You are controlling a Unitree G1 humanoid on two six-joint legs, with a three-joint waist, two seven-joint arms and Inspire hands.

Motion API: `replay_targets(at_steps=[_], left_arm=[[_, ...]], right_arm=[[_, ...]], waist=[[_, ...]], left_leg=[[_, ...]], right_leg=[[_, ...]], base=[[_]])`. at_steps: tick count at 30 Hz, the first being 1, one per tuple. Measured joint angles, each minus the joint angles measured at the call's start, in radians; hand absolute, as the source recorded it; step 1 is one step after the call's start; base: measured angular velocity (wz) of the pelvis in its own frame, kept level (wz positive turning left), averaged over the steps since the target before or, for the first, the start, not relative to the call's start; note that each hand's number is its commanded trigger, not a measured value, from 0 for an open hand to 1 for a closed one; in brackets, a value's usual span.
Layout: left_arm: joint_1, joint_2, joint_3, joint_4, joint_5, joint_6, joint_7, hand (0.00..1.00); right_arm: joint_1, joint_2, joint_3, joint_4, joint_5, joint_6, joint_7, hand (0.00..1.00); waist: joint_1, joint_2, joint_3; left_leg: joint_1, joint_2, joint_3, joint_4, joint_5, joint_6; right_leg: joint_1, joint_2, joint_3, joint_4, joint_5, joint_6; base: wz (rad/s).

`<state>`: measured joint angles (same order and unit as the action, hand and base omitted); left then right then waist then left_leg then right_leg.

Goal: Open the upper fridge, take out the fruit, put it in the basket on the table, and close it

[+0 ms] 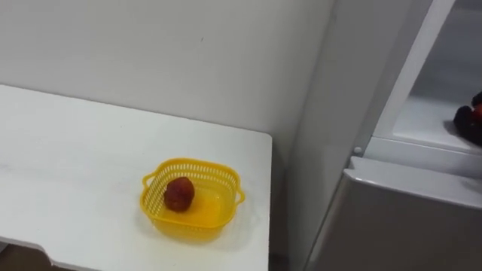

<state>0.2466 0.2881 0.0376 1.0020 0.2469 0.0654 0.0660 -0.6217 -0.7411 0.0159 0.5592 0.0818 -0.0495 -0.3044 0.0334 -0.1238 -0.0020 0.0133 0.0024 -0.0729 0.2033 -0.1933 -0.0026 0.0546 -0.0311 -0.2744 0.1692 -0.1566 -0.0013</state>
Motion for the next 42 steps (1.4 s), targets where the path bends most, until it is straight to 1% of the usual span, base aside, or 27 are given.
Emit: replay_targets(at_steps=[1,3,5,7,9,10,12,13,15,18,20,21,23,27,31,32,35,37,38,41,42], left_arm=[[0.000,-0.001,0.000,0.000,0.000,-0.001,0.003,0.00],[-0.001,-0.003,0.000,-0.001,-0.001,-0.008,0.010,0.00],[-0.001,-0.003,0.002,-0.004,-0.001,-0.009,0.012,0.00],[-0.001,-0.004,0.006,-0.006,0.000,-0.010,0.018,0.00],[-0.003,-0.006,0.005,-0.003,-0.001,-0.015,0.022,0.00],[-0.002,-0.007,0.004,-0.001,-0.001,-0.018,0.022,0.00],[-0.002,-0.010,0.005,-0.001,0.002,-0.023,0.032,0.00],[-0.003,-0.011,0.005,-0.001,0.002,-0.023,0.035,0.00],[-0.004,-0.020,0.004,-0.001,0.000,-0.023,0.038,0.00],[-0.012,-0.042,-0.002,-0.001,-0.020,-0.026,0.041,0.00],[-0.012,-0.046,-0.006,-0.001,-0.022,-0.032,0.041,0.00],[-0.012,-0.046,-0.009,-0.001,-0.024,-0.035,0.041,0.00],[-0.015,-0.046,-0.010,0.005,-0.027,-0.042,0.041,0.00],[-0.020,-0.046,-0.018,0.035,-0.027,-0.063,0.053,0.00],[-0.025,-0.046,-0.033,0.049,-0.040,-0.069,0.057,0.00],[-0.026,-0.046,-0.034,0.051,-0.039,-0.071,0.057,0.00],[-0.028,-0.045,-0.034,0.063,-0.038,-0.080,0.057,0.00],[-0.027,-0.045,-0.042,0.067,-0.038,-0.084,0.057,0.00],[-0.023,-0.045,-0.046,0.068,-0.038,-0.088,0.057,0.00],[-0.024,-0.045,-0.050,0.079,-0.037,-0.090,0.049,0.00],[-0.024,-0.045,-0.050,0.079,-0.037,-0.089,0.037,0.00]], right_arm=[[0.007,0.001,0.000,-0.019,0.000,0.000,-0.004,1.00],[0.025,0.006,0.000,-0.105,-0.004,0.000,-0.025,1.00],[0.028,0.007,-0.001,-0.164,-0.021,-0.001,-0.029,1.00],[0.032,0.007,-0.010,-0.218,-0.057,0.000,-0.041,1.00],[0.085,0.012,-0.039,-0.342,-0.109,-0.004,-0.076,1.00],[0.105,0.017,-0.047,-0.377,-0.125,-0.006,-0.086,1.00],[0.165,0.049,-0.071,-0.499,-0.189,-0.020,-0.110,1.00],[0.178,0.056,-0.077,-0.524,-0.209,-0.024,-0.113,1.00],[0.213,0.091,-0.081,-0.593,-0.255,-0.028,-0.130,1.00],[0.249,0.110,-0.084,-0.673,-0.281,-0.027,-0.138,1.00],[0.273,0.118,-0.085,-0.725,-0.310,-0.028,-0.144,1.00],[0.281,0.118,-0.085,-0.748,-0.327,-0.033,-0.146,1.00],[0.283,0.118,-0.085,-0.779,-0.364,-0.039,-0.160,1.00],[0.283,0.118,-0.081,-0.837,-0.439,-0.071,-0.186,1.00],[0.283,0.122,-0.074,-0.871,-0.446,-0.091,-0.187,1.00],[0.283,0.130,-0.071,-0.880,-0.446,-0.093,-0.187,1.00],[0.283,0.159,-0.053,-0.896,-0.459,-0.104,-0.173,1.00],[0.283,0.161,-0.029,-0.906,-0.469,-0.106,-0.155,1.00],[0.283,0.161,-0.016,-0.908,-0.476,-0.113,-0.147,1.00],[0.283,0.162,0.009,-0.914,-0.504,-0.117,-0.125,1.00],[0.283,0.162,0.015,-0.916,-0.525,-0.116,-0.114,1.00]], waist=[[0.000,0.003,-0.0016],[-0.002,0.014,-0.0014],[-0.011,0.018,-0.0013],[-0.021,0.018,-0.0012],[-0.023,0.016,0.0007],[-0.023,0.017,0.0007],[-0.023,0.020,0.0036],[-0.023,0.022,0.0050],[-0.025,0.027,0.0077],[-0.027,0.031,0.0095],[-0.028,0.031,0.0093],[-0.028,0.031,0.0092],[-0.028,0.032,0.0091],[-0.023,0.031,0.0089],[-0.011,0.030,0.0089],[-0.003,0.029,0.0092],[0.005,0.027,0.0098],[0.006,0.027,0.0103],[0.010,0.027,0.0107],[0.031,0.027,0.0110],[0.043,0.026,0.0108]], left_leg=[[0.001,0.000,0.003,0.000,0.000,0.000],[0.010,0.001,0.016,-0.002,0.000,0.000],[0.014,0.000,0.018,-0.006,0.000,0.000],[0.016,0.001,0.020,-0.006,0.000,0.000],[0.030,0.003,0.032,-0.007,0.000,0.000],[0.036,0.003,0.034,-0.008,0.000,0.000],[0.054,0.006,0.044,-0.022,-0.001,0.001],[0.056,0.006,0.045,-0.026,-0.001,0.001],[0.067,0.006,0.055,-0.036,-0.002,0.003],[0.067,0.003,0.059,-0.035,-0.003,0.003],[0.068,0.004,0.060,-0.035,-0.002,0.003],[0.069,0.004,0.061,-0.032,-0.002,0.003],[0.070,0.004,0.063,-0.031,-0.002,0.004],[0.077,0.007,0.063,-0.038,-0.002,0.004],[0.085,0.009,0.065,-0.043,-0.002,0.004],[0.086,0.009,0.065,-0.043,-0.002,0.003],[0.086,0.011,0.065,-0.044,-0.003,0.003],[0.086,0.011,0.065,-0.044,-0.003,0.003],[0.086,0.011,0.065,-0.044,-0.003,0.003],[0.085,0.011,0.064,-0.043,-0.003,0.003],[0.085,0.011,0.064,-0.043,-0.003,0.003]], right_leg=[[0.000,0.000,0.001,0.000,0.000,0.000],[0.001,0.000,0.024,0.000,0.000,0.000],[0.002,0.000,0.028,0.000,0.000,0.000],[0.002,0.001,0.029,0.001,0.000,0.000],[0.013,0.002,0.037,0.000,0.000,0.000],[0.018,0.002,0.040,0.000,0.000,0.000],[0.029,0.004,0.053,0.000,0.000,0.000],[0.030,0.005,0.054,0.000,0.000,0.000],[0.033,0.006,0.066,0.001,0.000,0.000],[0.032,0.005,0.078,0.001,0.000,0.000],[0.033,0.006,0.080,0.000,0.000,0.000],[0.033,0.007,0.080,0.000,0.000,0.000],[0.032,0.007,0.080,0.000,0.000,0.000],[0.033,0.009,0.080,0.001,0.000,0.000],[0.037,0.011,0.081,0.001,0.000,0.000],[0.039,0.011,0.081,0.001,0.000,0.000],[0.041,0.013,0.082,0.000,0.000,0.000],[0.041,0.013,0.082,0.000,0.000,0.000],[0.041,0.013,0.082,0.000,0.000,0.000],[0.041,0.013,0.081,0.000,0.000,0.000],[0.041,0.013,0.081,0.000,0.000,0.000]], base=[[-0.12],[-0.18],[-0.09],[-0.05],[-0.09],[-0.13],[-0.14],[-0.14],[-0.14],[-0.05],[-0.04],[0.00],[-0.02],[0.00],[0.00],[0.00],[0.00],[0.00],[0.00],[0.00],[0.00]])
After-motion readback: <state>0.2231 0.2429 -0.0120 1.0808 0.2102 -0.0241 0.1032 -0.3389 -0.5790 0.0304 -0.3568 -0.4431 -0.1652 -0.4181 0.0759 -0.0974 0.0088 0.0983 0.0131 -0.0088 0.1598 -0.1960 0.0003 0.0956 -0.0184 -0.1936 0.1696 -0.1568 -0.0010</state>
